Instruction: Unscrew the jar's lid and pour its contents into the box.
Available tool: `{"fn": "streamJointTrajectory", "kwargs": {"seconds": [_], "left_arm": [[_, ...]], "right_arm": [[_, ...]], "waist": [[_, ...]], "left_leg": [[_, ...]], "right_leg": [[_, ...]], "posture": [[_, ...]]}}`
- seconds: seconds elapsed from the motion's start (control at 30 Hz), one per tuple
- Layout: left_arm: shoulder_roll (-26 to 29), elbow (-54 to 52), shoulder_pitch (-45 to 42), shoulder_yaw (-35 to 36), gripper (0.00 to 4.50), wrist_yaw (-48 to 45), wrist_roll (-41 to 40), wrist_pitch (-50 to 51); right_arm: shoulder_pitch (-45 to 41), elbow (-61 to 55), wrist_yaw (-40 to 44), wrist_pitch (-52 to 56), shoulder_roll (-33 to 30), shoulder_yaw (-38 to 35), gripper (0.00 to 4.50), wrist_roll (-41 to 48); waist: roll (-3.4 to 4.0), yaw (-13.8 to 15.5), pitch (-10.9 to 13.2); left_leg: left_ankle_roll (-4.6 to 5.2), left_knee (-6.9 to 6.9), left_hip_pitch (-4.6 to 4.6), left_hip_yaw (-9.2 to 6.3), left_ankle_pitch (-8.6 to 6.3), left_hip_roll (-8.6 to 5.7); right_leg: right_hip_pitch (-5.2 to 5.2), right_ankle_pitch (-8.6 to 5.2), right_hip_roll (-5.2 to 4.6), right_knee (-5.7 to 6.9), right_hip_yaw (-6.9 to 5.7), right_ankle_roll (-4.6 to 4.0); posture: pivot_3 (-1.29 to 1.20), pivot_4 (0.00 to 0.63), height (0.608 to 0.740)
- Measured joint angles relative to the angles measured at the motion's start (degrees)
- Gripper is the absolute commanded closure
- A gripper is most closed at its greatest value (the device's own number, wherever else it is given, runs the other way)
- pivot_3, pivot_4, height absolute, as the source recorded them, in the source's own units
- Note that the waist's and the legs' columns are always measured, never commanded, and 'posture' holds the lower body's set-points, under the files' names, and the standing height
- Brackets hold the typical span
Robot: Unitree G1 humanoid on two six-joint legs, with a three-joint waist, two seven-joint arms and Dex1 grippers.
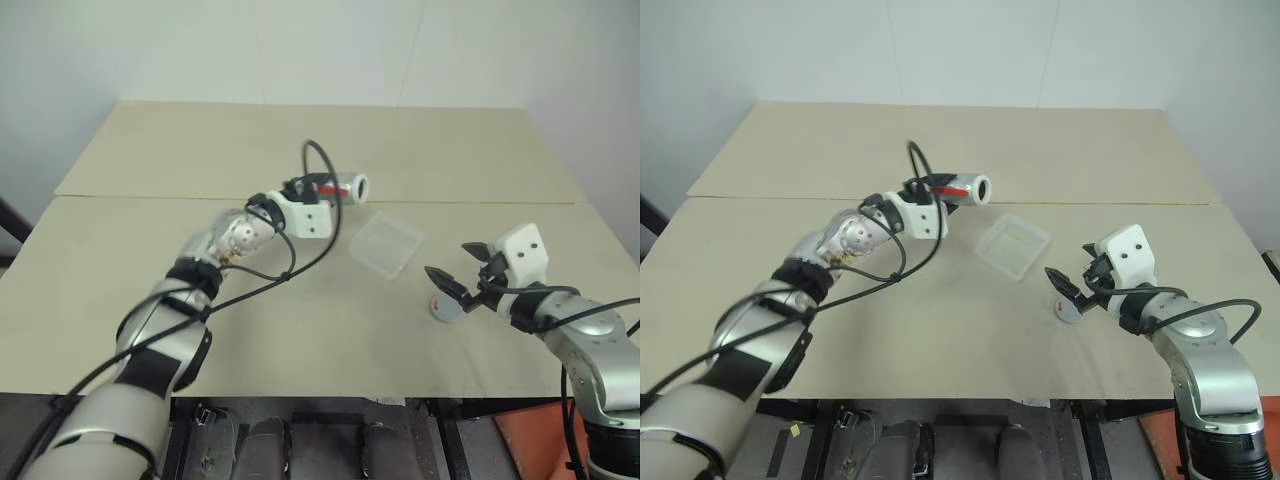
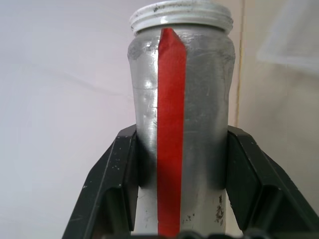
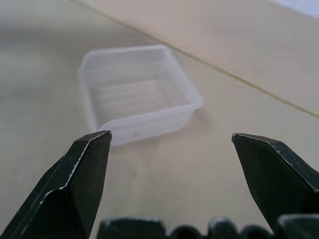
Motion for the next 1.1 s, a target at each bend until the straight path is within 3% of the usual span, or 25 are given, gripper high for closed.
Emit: {"fn": "streamJointTrajectory", "kwargs": {"seconds": [0.17, 0.33, 0.6, 0.87, 1.1], "left_arm": [[-0.84, 7.28, -9.32, -14.48, 2.45, 15.5, 16.98, -0.64], [-5.56, 12.2, -13.54, -26.33, 2.45, 30.93, 29.34, 3.68], [-8.92, 15.26, -17.75, -35.33, 2.45, 42.78, 37.66, 9.69], [-9.03, 16.66, -19.22, -34.03, 2.45, 40.68, 35.64, 9.46], [-9.38, 17.19, -10.45, -10.85, 2.45, 15.6, 10.39, 0.79]], "right_arm": [[2.83, -2.2, -2.19, 0.01, 1.03, -0.84, 0.02, -0.15], [3.65, -4.37, -3.94, 0.28, 1.68, -1.98, 0.02, 0.08], [5.79, -6.19, -5.48, 1.13, 1.78, -3.68, 0.02, 0.54], [6.2, -7.17, -6.99, 1.27, 2.05, -3.66, 0.02, 0.38], [6.06, -6.41, -6.79, 1.12, 1.97, -3.37, 0.02, -0.47]], "waist": [[-0.02, 0.04, 0.01], [-0.07, 0.05, 0.04], [-0.07, 0.01, 0.04], [-0.07, 0.05, 0.04], [-0.04, -0.13, 0.02]], "left_leg": [[0.0, 0.0, -0.12, 0.01, 0.0, -0.02], [-0.02, 0.02, -0.33, 0.01, 0.01, -0.02], [-0.07, 0.08, -0.78, 0.07, 0.04, -0.03], [-0.09, 0.1, -0.78, 0.07, 0.05, -0.04], [-0.09, 0.27, -0.77, 0.1, 0.07, 0.0]], "right_leg": [[-0.08, -0.01, -0.01, -0.02, -0.02, 0.03], [-0.33, -0.02, -0.01, 0.05, -0.01, 0.04], [-0.92, -0.01, -0.02, 0.21, 0.07, 0.04], [-0.92, -0.01, -0.04, 0.23, 0.07, 0.04], [-0.9, 0.0, -0.04, 0.37, 0.06, 0.02]], "posture": [[0.0, 0.15, 0.74], [0.0, 0.15, 0.74], [0.0, 0.15, 0.74], [0.0, 0.15, 0.74], [0.0, 0.15, 0.74]]}}
